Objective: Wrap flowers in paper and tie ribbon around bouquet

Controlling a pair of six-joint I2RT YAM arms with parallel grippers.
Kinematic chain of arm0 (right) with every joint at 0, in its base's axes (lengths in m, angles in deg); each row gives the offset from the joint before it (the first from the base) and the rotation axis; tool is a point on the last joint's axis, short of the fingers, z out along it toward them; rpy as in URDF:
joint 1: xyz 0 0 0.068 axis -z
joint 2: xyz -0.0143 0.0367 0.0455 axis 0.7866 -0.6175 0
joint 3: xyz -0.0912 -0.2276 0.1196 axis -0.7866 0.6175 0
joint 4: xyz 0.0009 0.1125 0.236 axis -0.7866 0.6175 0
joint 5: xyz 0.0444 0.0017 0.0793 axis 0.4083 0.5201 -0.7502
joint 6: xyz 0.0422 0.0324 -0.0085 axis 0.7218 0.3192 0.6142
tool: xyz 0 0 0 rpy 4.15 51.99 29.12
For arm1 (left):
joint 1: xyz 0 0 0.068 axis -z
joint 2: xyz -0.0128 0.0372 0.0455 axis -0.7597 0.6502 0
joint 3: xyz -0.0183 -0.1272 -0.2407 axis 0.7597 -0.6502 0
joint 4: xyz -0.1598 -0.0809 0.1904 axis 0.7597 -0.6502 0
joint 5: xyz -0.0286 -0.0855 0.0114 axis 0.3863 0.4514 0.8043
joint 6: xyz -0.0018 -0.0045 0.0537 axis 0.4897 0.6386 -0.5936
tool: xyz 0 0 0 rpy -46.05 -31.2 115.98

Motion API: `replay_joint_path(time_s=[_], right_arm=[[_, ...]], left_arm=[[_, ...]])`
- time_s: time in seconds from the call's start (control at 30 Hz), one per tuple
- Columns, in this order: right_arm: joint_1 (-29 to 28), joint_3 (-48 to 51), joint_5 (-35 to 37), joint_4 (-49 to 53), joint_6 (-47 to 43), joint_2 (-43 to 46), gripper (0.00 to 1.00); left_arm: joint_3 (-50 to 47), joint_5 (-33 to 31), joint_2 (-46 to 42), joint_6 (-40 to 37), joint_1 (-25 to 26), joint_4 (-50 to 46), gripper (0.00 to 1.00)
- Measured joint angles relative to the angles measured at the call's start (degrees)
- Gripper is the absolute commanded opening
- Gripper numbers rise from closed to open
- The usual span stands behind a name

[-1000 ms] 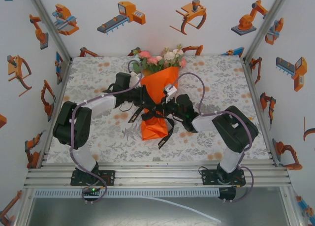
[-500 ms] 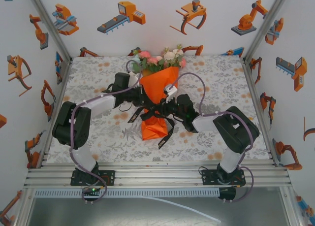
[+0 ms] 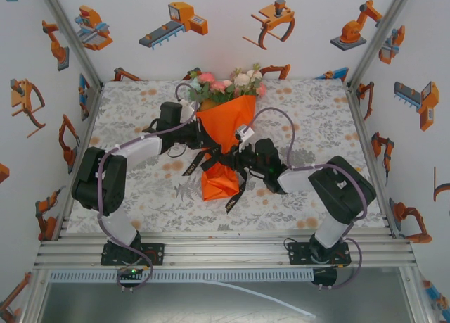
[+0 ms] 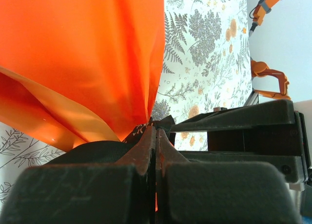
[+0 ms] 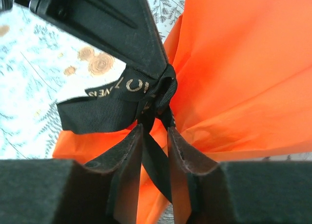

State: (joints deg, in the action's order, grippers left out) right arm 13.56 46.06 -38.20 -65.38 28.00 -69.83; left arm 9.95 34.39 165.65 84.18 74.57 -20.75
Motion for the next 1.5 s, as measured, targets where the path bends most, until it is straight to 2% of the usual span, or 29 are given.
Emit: replay_joint_path(time_s=[0.2,0.4,0.57,0.77,0.9,1.1,1.37,1.5], right_arm=[[2.91,-4.37,1.16,1.22,13.79,0.17,0.28],[3.34,-8.46,-0.55,0.92,22.14,-1.7,0.28],[3.37,-8.61,-2.21,0.76,24.79,-5.25,0.28],[3.37,-8.7,-3.1,0.79,25.7,-5.81,0.22],[3.41,-8.68,-3.28,0.83,25.59,-5.81,0.32],[3.48,-7.56,-2.38,0.9,24.37,-5.33,0.33],[3.48,-7.54,-2.56,1.42,23.3,-5.31,0.02],[3.48,-7.54,-2.6,1.46,22.77,-5.31,0.0]], left_arm=[[-0.17,0.07,0.0,0.0,0.0,0.02,0.0],[-0.24,0.04,-0.04,-0.02,0.0,0.02,0.0],[-0.7,-0.42,-0.35,-0.22,0.0,-0.13,0.0],[-1.18,-0.72,-0.35,-0.22,-0.04,-0.22,0.0],[-1.18,-0.79,-0.35,-0.2,-0.04,-0.22,0.0],[-1.18,-0.83,-0.35,-0.2,-0.04,-0.17,0.0],[-1.18,-0.68,-0.35,-0.17,-0.04,0.07,0.0],[-1.18,-0.83,-0.35,-0.17,-0.04,0.0,0.02]])
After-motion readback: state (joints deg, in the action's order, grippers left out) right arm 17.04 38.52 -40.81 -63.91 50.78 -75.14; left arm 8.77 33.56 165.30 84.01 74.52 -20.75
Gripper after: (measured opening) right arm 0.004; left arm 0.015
